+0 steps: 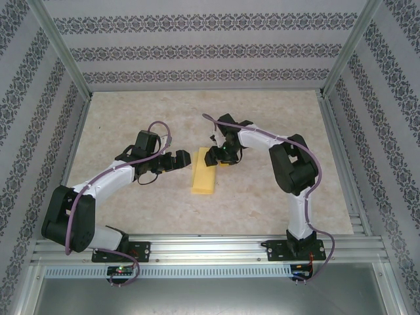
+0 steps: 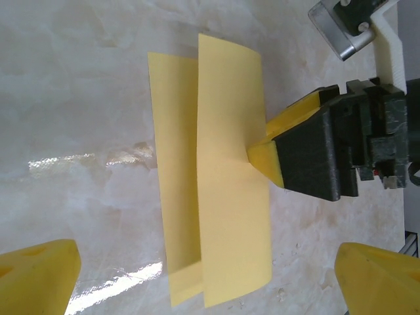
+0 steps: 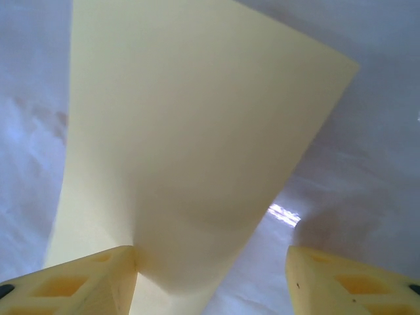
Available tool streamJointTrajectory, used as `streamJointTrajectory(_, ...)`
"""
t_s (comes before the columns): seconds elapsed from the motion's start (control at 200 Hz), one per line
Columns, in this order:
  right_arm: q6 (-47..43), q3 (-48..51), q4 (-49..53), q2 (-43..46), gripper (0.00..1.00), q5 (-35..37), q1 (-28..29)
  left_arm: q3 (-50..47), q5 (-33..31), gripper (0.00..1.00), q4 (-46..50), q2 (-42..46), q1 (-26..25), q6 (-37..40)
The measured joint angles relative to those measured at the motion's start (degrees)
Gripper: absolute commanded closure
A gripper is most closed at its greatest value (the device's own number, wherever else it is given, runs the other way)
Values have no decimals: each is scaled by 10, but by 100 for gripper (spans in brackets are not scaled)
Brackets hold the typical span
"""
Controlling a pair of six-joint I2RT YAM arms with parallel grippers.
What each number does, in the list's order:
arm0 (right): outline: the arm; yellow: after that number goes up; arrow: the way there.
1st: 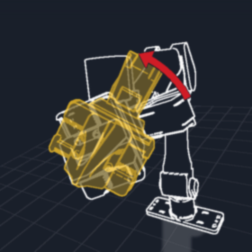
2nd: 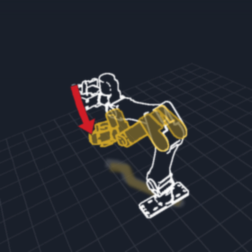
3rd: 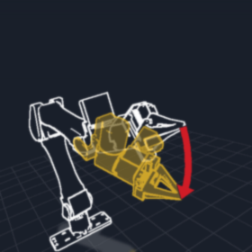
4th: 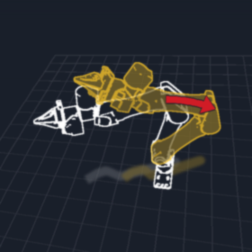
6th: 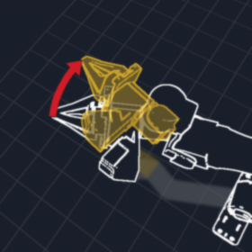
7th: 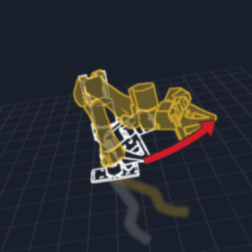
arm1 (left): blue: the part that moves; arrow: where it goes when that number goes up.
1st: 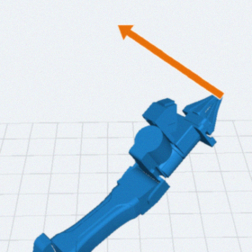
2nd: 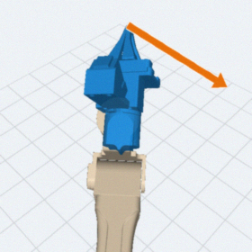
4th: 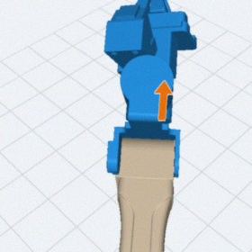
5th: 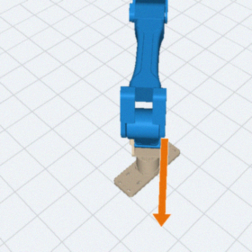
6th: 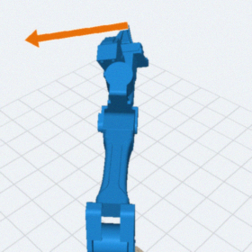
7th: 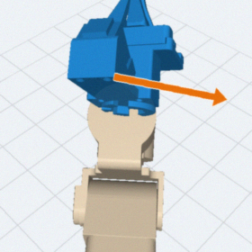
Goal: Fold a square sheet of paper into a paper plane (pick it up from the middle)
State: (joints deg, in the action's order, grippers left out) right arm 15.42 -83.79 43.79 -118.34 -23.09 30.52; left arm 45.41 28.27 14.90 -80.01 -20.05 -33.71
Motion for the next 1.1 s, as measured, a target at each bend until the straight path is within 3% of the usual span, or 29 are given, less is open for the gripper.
streamJointTrajectory(0.345, 80, 8, -13, 7, 35, 90, 53, 0, 0, 0, -3, -1, 0, 0)
streamJointTrajectory(0.674, 151, 36, -55, 21, 33, 91, 51, 0, 2, 0, -3, -9, 0, 0)
streamJointTrajectory(1.099, 166, 37, -59, 21, 30, 93, 51, 0, 9, 0, -3, -28, 0, 0)
